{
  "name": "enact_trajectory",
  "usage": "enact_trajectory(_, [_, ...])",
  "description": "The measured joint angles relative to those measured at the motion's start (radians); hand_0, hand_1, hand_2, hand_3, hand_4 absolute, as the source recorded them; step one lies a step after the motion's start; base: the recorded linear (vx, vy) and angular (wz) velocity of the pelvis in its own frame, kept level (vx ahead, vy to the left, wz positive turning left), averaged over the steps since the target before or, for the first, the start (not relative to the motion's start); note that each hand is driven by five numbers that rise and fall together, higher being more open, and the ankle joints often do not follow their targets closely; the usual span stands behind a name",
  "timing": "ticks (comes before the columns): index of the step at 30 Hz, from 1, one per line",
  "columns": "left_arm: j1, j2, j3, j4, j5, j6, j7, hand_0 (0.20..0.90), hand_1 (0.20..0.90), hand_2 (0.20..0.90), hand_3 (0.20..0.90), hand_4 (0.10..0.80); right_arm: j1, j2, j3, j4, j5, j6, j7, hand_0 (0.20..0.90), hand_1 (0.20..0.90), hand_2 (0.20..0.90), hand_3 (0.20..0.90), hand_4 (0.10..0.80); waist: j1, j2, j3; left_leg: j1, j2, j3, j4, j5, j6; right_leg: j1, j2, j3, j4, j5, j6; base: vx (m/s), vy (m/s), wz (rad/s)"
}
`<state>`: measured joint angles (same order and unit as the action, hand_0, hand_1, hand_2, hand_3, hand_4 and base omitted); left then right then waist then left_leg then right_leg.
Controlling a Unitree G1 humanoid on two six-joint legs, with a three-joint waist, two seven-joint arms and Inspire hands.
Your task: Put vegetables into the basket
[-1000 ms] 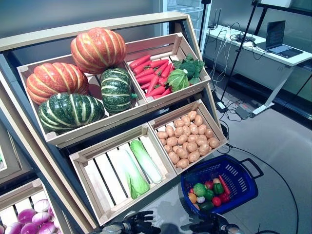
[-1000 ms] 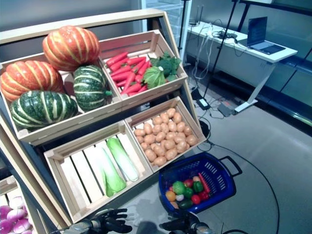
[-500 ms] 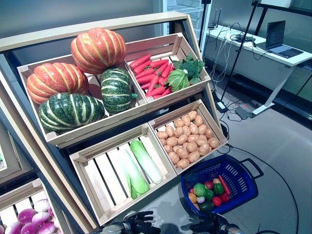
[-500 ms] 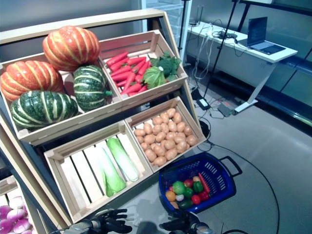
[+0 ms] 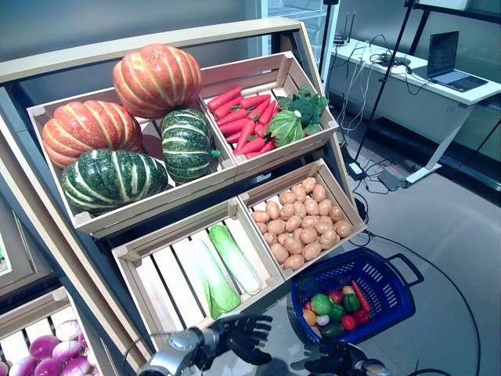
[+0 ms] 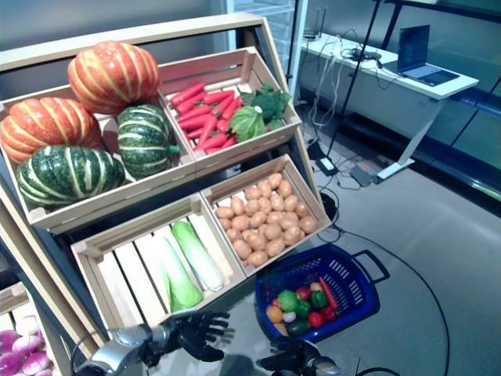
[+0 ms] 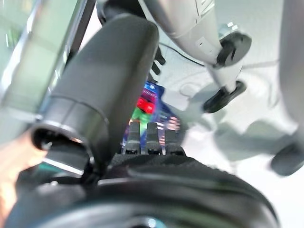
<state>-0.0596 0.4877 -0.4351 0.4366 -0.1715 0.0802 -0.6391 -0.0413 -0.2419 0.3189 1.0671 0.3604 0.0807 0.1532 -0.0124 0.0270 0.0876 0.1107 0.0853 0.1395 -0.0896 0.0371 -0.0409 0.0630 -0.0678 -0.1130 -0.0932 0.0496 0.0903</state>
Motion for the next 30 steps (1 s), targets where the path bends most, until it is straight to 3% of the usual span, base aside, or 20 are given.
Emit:
enact_trajectory(4, [-0.064,0.113,0.016,-0.221,0.000,0.011,-0.043,0.900,0.900,0.900,0.900,0.800,0.009,-0.020,0.000,0.000,0.000,0.000,0.000,0.900,0.900,0.900,0.900,0.800,0.003,0.016,0.005,0.000,0.001,-0.001,0.000,0.000,0.000,0.001,0.000,-0.001,0.000,0.000,0.000,0.000,0.000,0.00])
enact_trajectory(8, [-0.102,0.173,0.099,-0.423,-0.001,0.010,-0.057,0.900,0.900,0.900,0.900,0.800,0.036,-0.032,-0.002,0.000,0.000,-0.004,0.000,0.900,0.900,0.900,0.900,0.800,0.007,0.021,0.004,-0.001,0.000,-0.004,0.000,0.000,0.000,0.002,0.000,-0.003,0.000,0.000,0.001,0.000,0.000,0.00])
enact_trajectory(13, [-0.129,0.242,0.138,-0.501,0.114,-0.059,-0.020,0.900,0.900,0.900,0.900,0.800,0.048,-0.036,-0.016,0.000,0.001,-0.011,0.000,0.900,0.900,0.900,0.900,0.800,0.006,0.023,0.003,-0.002,0.001,-0.010,-0.006,0.001,-0.001,0.003,0.000,-0.008,0.000,-0.001,0.000,0.002,-0.005,0.02])
enact_trajectory(19, [-0.134,0.418,0.160,-0.555,0.364,-0.144,0.004,0.900,0.900,0.900,0.900,0.800,0.079,-0.045,-0.040,-0.001,0.001,-0.029,0.000,0.900,0.900,0.900,0.900,0.800,0.019,0.025,0.001,-0.014,0.001,-0.029,-0.006,0.004,-0.005,0.000,0.000,-0.027,0.000,-0.003,-0.001,0.019,-0.013,0.09])
enact_trajectory(24, [-0.135,0.514,0.188,-0.555,0.476,-0.186,0.019,0.900,0.900,0.900,0.900,0.800,0.108,-0.054,-0.041,-0.013,0.001,-0.033,0.000,0.900,0.900,0.900,0.900,0.800,0.031,0.028,-0.002,-0.019,-0.001,-0.037,-0.006,0.005,-0.005,0.000,-0.002,-0.031,0.000,-0.004,0.000,0.013,0.000,0.05])
enact_trajectory(30, [-0.156,0.554,0.182,-0.556,0.559,-0.236,-0.065,0.900,0.900,0.900,0.900,0.800,0.115,-0.056,-0.041,-0.014,0.001,-0.042,0.001,0.900,0.900,0.900,0.900,0.800,0.030,0.030,-0.008,-0.034,-0.001,-0.046,-0.006,0.009,-0.006,-0.011,-0.002,-0.037,0.000,-0.004,0.001,0.001,-0.009,0.04])
